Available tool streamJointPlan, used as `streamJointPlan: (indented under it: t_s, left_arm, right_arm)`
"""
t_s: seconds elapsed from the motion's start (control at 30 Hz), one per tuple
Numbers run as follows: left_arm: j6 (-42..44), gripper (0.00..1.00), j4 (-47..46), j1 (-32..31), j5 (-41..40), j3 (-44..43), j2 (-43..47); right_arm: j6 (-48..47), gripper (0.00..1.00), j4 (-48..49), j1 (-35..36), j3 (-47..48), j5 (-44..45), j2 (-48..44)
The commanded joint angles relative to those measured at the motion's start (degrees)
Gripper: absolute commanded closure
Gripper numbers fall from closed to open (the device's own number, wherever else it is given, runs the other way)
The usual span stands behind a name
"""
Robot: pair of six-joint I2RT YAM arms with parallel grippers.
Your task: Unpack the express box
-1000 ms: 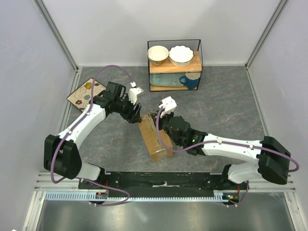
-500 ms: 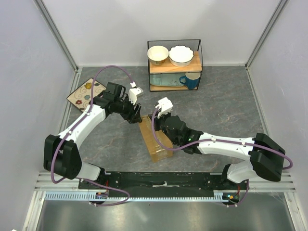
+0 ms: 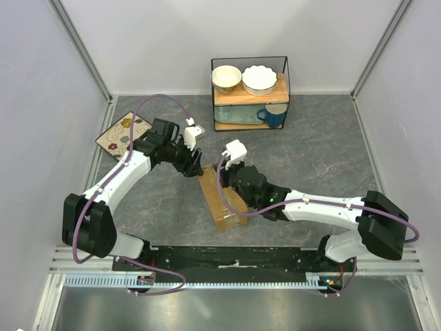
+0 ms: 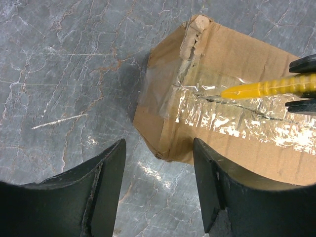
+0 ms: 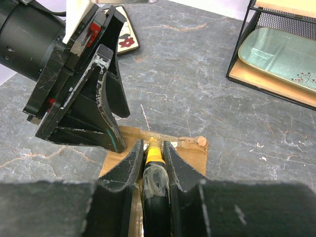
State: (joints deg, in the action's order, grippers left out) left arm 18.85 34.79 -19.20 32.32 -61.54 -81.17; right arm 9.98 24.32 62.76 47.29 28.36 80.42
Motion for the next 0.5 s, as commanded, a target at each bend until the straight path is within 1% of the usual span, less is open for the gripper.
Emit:
streamJointPlan:
  t_s: [0.0, 0.47]
  left_arm:
    - [0.6, 0.37, 1.4, -0.1, -3.9, 2.7, -1.5]
    - [0.2, 0.37, 1.5, -0.1, -3.8, 2.5, -1.7]
  right_arm:
    - [-0.9, 1.00, -0.1, -0.2, 1.6, 0.5, -1.1]
    - [-1.0, 1.00, -3.9, -0.2, 3.9, 0.6, -1.9]
